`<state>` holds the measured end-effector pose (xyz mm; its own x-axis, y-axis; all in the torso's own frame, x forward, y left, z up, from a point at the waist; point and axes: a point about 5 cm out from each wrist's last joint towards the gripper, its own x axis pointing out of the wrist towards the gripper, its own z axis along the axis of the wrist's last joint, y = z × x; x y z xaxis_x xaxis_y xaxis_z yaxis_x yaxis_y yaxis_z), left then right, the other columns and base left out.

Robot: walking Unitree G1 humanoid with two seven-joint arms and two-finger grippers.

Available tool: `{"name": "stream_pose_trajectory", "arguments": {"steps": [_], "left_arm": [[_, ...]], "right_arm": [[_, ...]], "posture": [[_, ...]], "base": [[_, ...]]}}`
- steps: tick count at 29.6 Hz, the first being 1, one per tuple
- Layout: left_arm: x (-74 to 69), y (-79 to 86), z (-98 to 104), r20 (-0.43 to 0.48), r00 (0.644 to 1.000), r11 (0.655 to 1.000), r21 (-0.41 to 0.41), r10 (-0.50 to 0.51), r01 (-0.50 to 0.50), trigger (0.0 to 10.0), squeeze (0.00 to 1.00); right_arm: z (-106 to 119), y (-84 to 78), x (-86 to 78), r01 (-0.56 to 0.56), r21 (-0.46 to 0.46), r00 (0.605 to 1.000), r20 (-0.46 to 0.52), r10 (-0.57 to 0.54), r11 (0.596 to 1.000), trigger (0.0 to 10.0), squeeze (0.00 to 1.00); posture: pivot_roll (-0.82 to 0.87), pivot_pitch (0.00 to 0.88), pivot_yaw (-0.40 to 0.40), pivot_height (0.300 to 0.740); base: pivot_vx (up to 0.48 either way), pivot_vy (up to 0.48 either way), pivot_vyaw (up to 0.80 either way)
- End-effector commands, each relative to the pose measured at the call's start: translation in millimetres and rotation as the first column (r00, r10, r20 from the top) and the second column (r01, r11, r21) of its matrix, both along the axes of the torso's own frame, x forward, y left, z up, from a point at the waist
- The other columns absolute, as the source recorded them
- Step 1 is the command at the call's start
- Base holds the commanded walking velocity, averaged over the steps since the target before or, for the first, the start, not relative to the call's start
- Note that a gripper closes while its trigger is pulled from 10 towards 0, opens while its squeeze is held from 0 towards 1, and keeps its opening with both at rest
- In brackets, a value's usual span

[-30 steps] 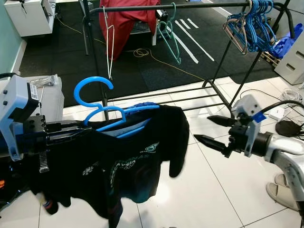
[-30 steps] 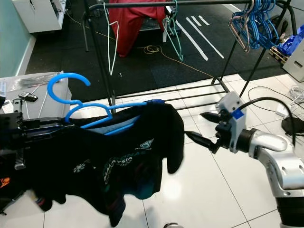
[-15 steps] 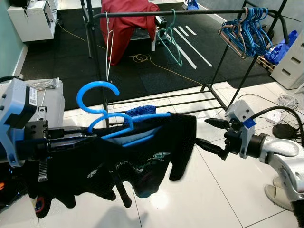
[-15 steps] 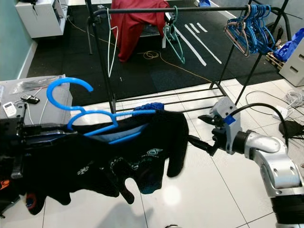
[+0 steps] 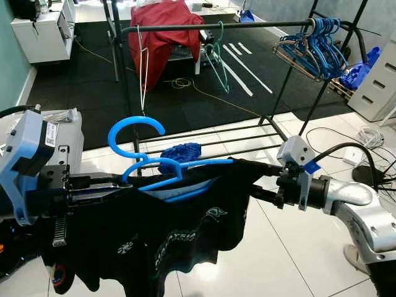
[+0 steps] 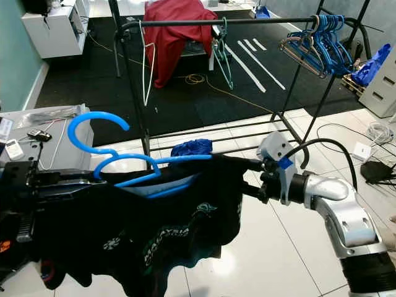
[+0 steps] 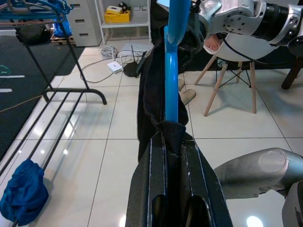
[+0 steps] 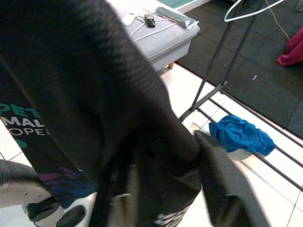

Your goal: Hang hanger

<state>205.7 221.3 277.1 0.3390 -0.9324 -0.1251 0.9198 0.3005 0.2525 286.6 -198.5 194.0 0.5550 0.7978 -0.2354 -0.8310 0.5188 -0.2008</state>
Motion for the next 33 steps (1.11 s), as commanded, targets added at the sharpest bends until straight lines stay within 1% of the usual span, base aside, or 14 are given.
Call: {"name": "stream_pose_trajectory", "arguments": {"steps": [1, 6, 8, 11, 14, 18, 19, 24, 27, 29, 30, 31, 32, 33], "left_arm": [[0.5, 3.2, 2.2, 0.013, 1.0, 1.0, 0.026, 0.013, -0.014, 10.0, 0.0], [4.7, 12.0, -5.4, -0.012, 0.998, 0.998, 0.033, 0.062, -0.062, 10.0, 0.0], [11.6, 25.9, -16.3, -0.023, 0.987, 0.984, 0.077, 0.161, -0.159, 10.0, 0.0], [15.1, 33.5, -21.6, -0.022, 0.976, 0.972, 0.101, 0.215, -0.212, 10.0, 0.0], [14.4, 54.2, -43.9, -0.086, 0.953, 0.946, 0.171, 0.292, -0.275, 10.0, 0.0], [6.7, 64.3, -59.6, -0.161, 0.939, 0.941, 0.2, 0.305, -0.272, 10.0, 0.0], [2.3, 64.0, -62.4, -0.188, 0.937, 0.948, 0.179, 0.295, -0.262, 10.0, 0.0], [3.7, 66.2, -61.1, -0.169, 0.932, 0.942, 0.163, 0.319, -0.293, 10.0, 0.0], [3.2, 72.2, -56.3, -0.152, 0.933, 0.944, 0.099, 0.327, -0.314, 10.0, 0.0], [3.1, 74.2, -54.6, -0.142, 0.935, 0.945, 0.082, 0.325, -0.316, 10.0, 0.0], [4.3, 75.0, -49.1, -0.121, 0.937, 0.945, 0.045, 0.327, -0.324, 10.0, 0.0], [4.3, 75.0, -49.1, -0.121, 0.937, 0.945, 0.045, 0.327, -0.324, 10.0, 0.0], [4.4, 76.1, -42.8, -0.102, 0.941, 0.946, -0.002, 0.323, -0.325, 10.0, 0.0], [4.4, 76.1, -42.8, -0.102, 0.941, 0.946, -0.002, 0.323, -0.325, 10.0, 0.0]], "right_arm": [[2.5, -4.8, -0.8, 0.014, 0.012, 1.0, 0.001, -0.014, 1.0, 0.0, 0.0], [6.7, -10.9, 1.6, 0.049, 0.016, 0.998, 0.023, -0.05, 0.999, 0.0, 0.0], [13.9, -17.4, 4.1, 0.09, 0.036, 0.994, 0.052, -0.091, 0.995, 0.0, 0.0], [18.0, -20.8, 5.6, 0.112, 0.05, 0.991, 0.068, -0.116, 0.992, 0.0, 0.0], [31.3, -32.1, 15.3, 0.215, 0.114, 0.965, 0.124, -0.229, 0.97, 0.0, 0.0], [37.6, -38.6, 19.1, 0.258, 0.139, 0.949, 0.149, -0.278, 0.956, 0.0, 0.0], [38.2, -40.8, 18.7, 0.258, 0.136, 0.949, 0.151, -0.277, 0.957, 0.0, 0.0], [42.0, -43.1, 20.1, 0.282, 0.161, 0.937, 0.167, -0.308, 0.946, 0.0, 0.0], [54.7, -63.1, 30.2, 0.424, 0.227, 0.859, 0.207, -0.469, 0.877, 0.0, 0.0], [57.9, -69.2, 32.8, 0.462, 0.25, 0.831, 0.211, -0.514, 0.851, 0.0, 0.0], [59.0, -78.6, 35.0, 0.521, 0.27, 0.791, 0.202, -0.577, 0.809, 0.0, 0.0], [59.0, -78.6, 35.0, 0.521, 0.27, 0.791, 0.202, -0.577, 0.809, 0.0, 0.0], [58.6, -92.3, 37.4, 0.602, 0.293, 0.727, 0.186, -0.662, 0.743, 0.0, 0.0], [58.6, -92.3, 37.4, 0.602, 0.293, 0.727, 0.186, -0.662, 0.743, 0.0, 0.0]], "posture": [[-0.08, 0.06, -0.025, 0.74], [-0.08, 0.061, -0.023, 0.74], [-0.08, 0.064, -0.019, 0.74], [-0.08, 0.064, -0.019, 0.74], [-0.08, 0.068, -0.015, 0.74], [-0.09, 0.073, -0.014, 0.74], [-0.08, 0.073, -0.018, 0.74], [-0.08, 0.075, -0.02, 0.74], [-0.08, 0.079, -0.021, 0.74], [-0.08, 0.079, -0.02, 0.74], [-0.08, 0.079, -0.021, 0.74], [-0.08, 0.079, -0.021, 0.74], [-0.08, 0.081, -0.021, 0.74], [-0.08, 0.081, -0.021, 0.74]], "base": [[0.0, 0.0, 0.0], [0.0, 0.0, 0.0], [0.0, 0.0, 0.0], [0.0, 0.0, 0.0], [0.0, 0.0, 0.0], [0.0, 0.0, 0.0], [0.0, 0.0, 0.0], [0.0, 0.0, 0.0], [0.0, 0.0, 0.0], [0.0, 0.0, 0.0], [0.0, 0.0, 0.0], [0.0, 0.0, 0.0], [0.0, 0.0, 0.0], [0.0, 0.0, 0.0]]}}
